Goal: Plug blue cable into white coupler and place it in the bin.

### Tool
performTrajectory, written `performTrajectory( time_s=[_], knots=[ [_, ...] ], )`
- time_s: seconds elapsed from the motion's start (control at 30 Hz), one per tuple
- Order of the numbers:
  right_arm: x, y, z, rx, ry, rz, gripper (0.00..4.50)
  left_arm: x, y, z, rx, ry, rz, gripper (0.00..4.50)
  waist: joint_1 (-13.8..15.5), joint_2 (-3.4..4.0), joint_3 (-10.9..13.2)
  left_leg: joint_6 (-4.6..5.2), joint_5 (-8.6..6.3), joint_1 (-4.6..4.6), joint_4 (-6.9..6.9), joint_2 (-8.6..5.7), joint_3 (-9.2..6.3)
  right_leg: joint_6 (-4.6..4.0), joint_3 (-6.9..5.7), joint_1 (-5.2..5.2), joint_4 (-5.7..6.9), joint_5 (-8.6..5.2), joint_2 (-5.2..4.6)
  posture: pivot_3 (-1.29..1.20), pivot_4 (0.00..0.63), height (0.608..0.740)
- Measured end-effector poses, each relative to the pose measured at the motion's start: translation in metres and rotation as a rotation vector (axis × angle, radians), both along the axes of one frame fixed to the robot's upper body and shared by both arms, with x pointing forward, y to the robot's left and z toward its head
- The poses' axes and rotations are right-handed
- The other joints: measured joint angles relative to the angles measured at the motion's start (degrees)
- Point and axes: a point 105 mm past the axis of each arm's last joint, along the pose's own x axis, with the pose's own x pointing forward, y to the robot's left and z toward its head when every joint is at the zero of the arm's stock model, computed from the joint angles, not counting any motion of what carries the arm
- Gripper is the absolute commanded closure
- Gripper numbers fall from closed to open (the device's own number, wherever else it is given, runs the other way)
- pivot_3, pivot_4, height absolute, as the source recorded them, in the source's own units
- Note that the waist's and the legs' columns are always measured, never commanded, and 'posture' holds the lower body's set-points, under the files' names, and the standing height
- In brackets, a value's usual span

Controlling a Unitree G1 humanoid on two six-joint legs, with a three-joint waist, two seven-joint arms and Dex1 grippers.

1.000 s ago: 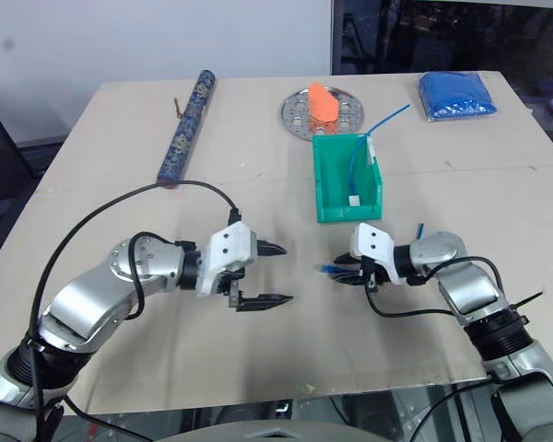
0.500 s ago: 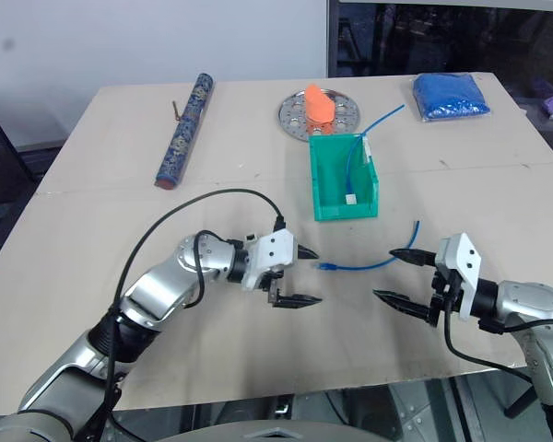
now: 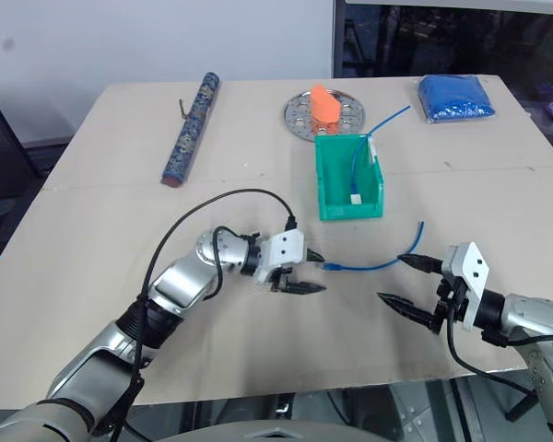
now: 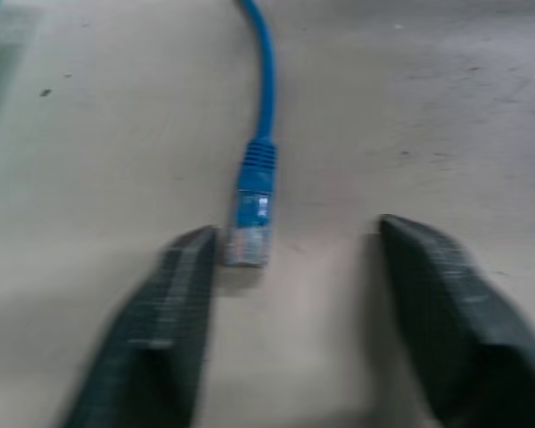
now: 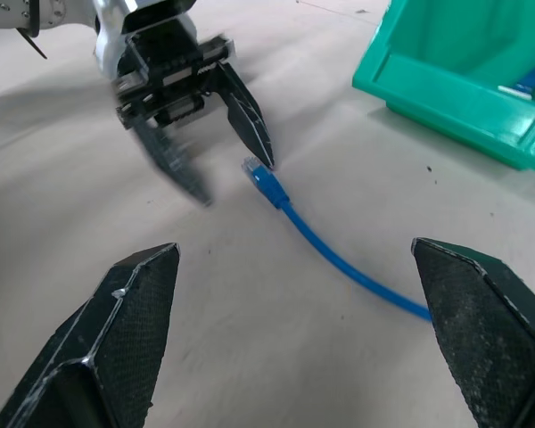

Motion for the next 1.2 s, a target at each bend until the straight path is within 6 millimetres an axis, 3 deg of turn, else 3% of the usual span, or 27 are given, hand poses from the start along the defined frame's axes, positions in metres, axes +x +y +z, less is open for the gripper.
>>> performTrajectory(
  time_s=[0.1, 0.13, 0.27, 0.37, 0.47, 0.57, 0.67, 0.83, 0.93, 1.07, 1.1, 1.13, 1.2],
  knots=[
    [0.0, 0.0, 0.0, 0.002, 0.0, -0.004, 0.38, 0.0, -0.001, 0.0, -0.006, -0.004, -0.01, 4.38, 0.0, 0.0, 0.0, 0.01, -0.01, 0.0, 0.01, 0.01, 0.0, 0.0, -0.01, 0.0, 0.0, 0.01, 0.0, 0.0, 0.15, 0.74],
    [-0.001, 0.0, 0.0, 0.011, 0.005, -0.007, 0.38, 0.0, -0.002, 0.001, -0.011, -0.003, -0.014, 4.48, 0.0, 0.0, 0.0, 0.02, -0.01, -0.01, 0.0, 0.02, -0.01, 0.0, -0.02, -0.01, 0.0, 0.01, 0.0, 0.0, 0.15, 0.74],
    [-0.006, 0.003, 0.003, 0.047, 0.024, -0.005, 0.38, -0.002, -0.003, 0.001, -0.024, 0.009, -0.02, 4.48, 0.1, 0.0, 0.0, 0.03, -0.02, -0.07, 0.0, 0.03, -0.09, -0.02, -0.07, -0.02, 0.0, 0.01, 0.0, 0.0, 0.15, 0.74],
    [-0.019, 0.021, 0.003, 0.219, 0.154, -0.01, 0.38, -0.003, -0.013, 0.01, -0.147, 0.111, 0.016, 4.48, 0.1, 0.0, 0.0, 0.06, -0.04, -0.27, 0.07, 0.04, -0.29, -0.02, -0.06, -0.07, -0.02, 0.02, -0.15, 0.0, 0.15, 0.74],
    [-0.019, 0.032, 0.003, 0.427, 0.256, -0.053, 0.38, -0.003, -0.022, 0.039, -0.359, 0.262, 0.065, 4.48, 0.0, 0.01, 0.0, 0.06, -0.04, -0.34, 0.14, 0.03, -0.39, -0.02, -0.11, -0.08, -0.02, 0.02, -0.27, 0.0, 0.15, 0.74],
    [-0.016, 0.036, 0.007, 0.5, 0.28, -0.072, 0.38, -0.007, -0.026, 0.059, -0.468, 0.335, 0.061, 4.48, 0.0, 0.04, 0.0, 0.06, -0.04, -0.31, 0.16, 0.0, -0.35, -0.01, -0.15, -0.07, -0.02, 0.02, -0.2, 0.0, 0.15, 0.74],
    [0.002, 0.047, 0.034, 0.728, 0.249, -0.09, 0.38, -0.016, -0.022, 0.076, -0.592, 0.52, 0.046, 4.48, -0.3, 0.09, 0.0, 0.06, -0.03, -0.24, 0.14, 0.06, -0.34, -0.04, -0.21, -0.07, 0.04, 0.04, 0.02, 0.0, 0.15, 0.74],
    [0.009, 0.057, 0.053, 0.828, 0.25, -0.042, 0.38, -0.023, -0.02, 0.087, -0.669, 0.646, 0.031, 4.48, -0.1, 0.1, 0.0, 0.06, -0.03, -0.3, 0.14, 0.01, -0.35, -0.07, -0.23, -0.08, 0.02, 0.05, 0.07, 0.0, 0.15, 0.74],
    [0.009, 0.064, 0.057, 0.842, 0.261, -0.006, 1.23, -0.023, -0.018, 0.093, -0.715, 0.689, 0.033, 4.5, 0.0, 0.09, 0.0, 0.06, -0.03, -0.3, 0.15, -0.02, -0.32, -0.07, -0.2, -0.08, 0.01, 0.05, 0.06, 0.0, 0.15, 0.74],
    [0.009, 0.067, 0.06, 0.848, 0.261, 0.01, 3.06, -0.024, -0.018, 0.095, -0.733, 0.725, 0.029, 4.5, -0.1, 0.09, 0.0, 0.06, -0.03, -0.28, 0.14, -0.02, -0.32, -0.07, -0.2, -0.08, 0.02, 0.05, 0.08, 0.0, 0.15, 0.74],
    [0.009, 0.067, 0.06, 0.849, 0.261, 0.011, 3.31, -0.024, -0.018, 0.096, -0.736, 0.731, 0.028, 4.5, -0.1, 0.09, 0.0, 0.06, -0.03, -0.28, 0.14, -0.01, -0.32, -0.07, -0.2, -0.08, 0.02, 0.05, 0.08, 0.0, 0.15, 0.74],
    [0.01, 0.066, 0.061, 0.856, 0.261, 0.007, 4.14, -0.025, -0.018, 0.097, -0.742, 0.739, 0.019, 4.5, -0.1, 0.1, 0.0, 0.06, -0.03, -0.27, 0.14, -0.01, -0.31, -0.07, -0.2, -0.08, 0.02, 0.05, 0.09, 0.0, 0.15, 0.74],
    [0.01, 0.067, 0.061, 0.869, 0.263, 0.012, 4.47, -0.026, -0.017, 0.097, -0.744, 0.74, 0.016, 4.5, -0.1, 0.1, 0.0, 0.06, -0.03, -0.26, 0.14, -0.01, -0.29, -0.07, -0.18, -0.08, 0.02, 0.05, 0.1, 0.0, 0.15, 0.74]
  ],
)
